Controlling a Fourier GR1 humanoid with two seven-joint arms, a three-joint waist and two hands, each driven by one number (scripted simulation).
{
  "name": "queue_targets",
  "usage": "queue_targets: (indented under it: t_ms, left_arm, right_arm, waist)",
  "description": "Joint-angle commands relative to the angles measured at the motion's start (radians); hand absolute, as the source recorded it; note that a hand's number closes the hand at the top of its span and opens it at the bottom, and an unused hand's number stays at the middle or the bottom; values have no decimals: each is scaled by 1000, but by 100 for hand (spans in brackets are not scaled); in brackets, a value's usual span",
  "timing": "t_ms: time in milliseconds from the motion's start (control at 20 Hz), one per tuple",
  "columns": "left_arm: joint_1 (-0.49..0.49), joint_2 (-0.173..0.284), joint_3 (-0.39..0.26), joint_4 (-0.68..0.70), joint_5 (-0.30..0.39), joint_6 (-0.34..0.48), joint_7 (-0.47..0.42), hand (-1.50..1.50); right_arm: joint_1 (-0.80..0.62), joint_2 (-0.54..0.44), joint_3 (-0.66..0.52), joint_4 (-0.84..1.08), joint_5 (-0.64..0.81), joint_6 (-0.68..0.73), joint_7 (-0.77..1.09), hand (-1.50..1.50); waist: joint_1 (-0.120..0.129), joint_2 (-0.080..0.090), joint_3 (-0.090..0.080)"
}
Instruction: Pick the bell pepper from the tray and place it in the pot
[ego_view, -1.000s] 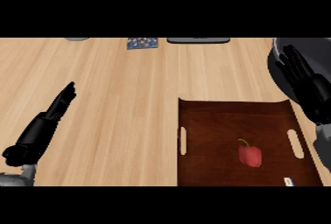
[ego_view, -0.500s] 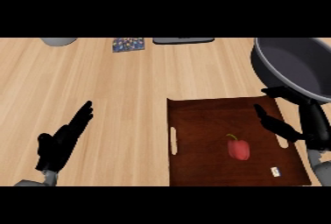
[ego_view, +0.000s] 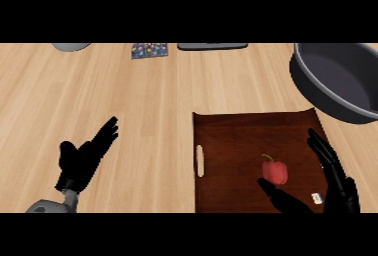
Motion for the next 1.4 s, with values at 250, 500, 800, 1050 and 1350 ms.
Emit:
queue_targets:
  t_ms: [250, 500, 800, 1050, 1350]
  left_arm:
    - [-39, -23, -9, 4, -12, -17, 28, 0]
    - [-56, -59, -32, 51, -50, -21, 21, 0]
    - [-51, -53, 2, 58, -36, -43, 4, 0]
    - [-28, -73, 14, 36, -77, -50, 1, 0]
    - [-42, -97, 53, 8, -79, -73, 65, 0]
  right_arm:
    - [224, -44, 82, -300, 309, 113, 551, -150]
    - [18, 28, 13, -265, 265, 291, 810, -150]
    - [4, -11, 47, -105, 171, 448, 844, -150]
    - [-25, 2, -27, 6, 137, 494, 781, -150]
    - [7, 14, -124, 60, 141, 453, 626, -150]
  waist:
    - [35, 7, -2]
    - [61, 13, 0]
    - [62, 12, 2]
    - [54, 9, 3]
    - [50, 9, 2]
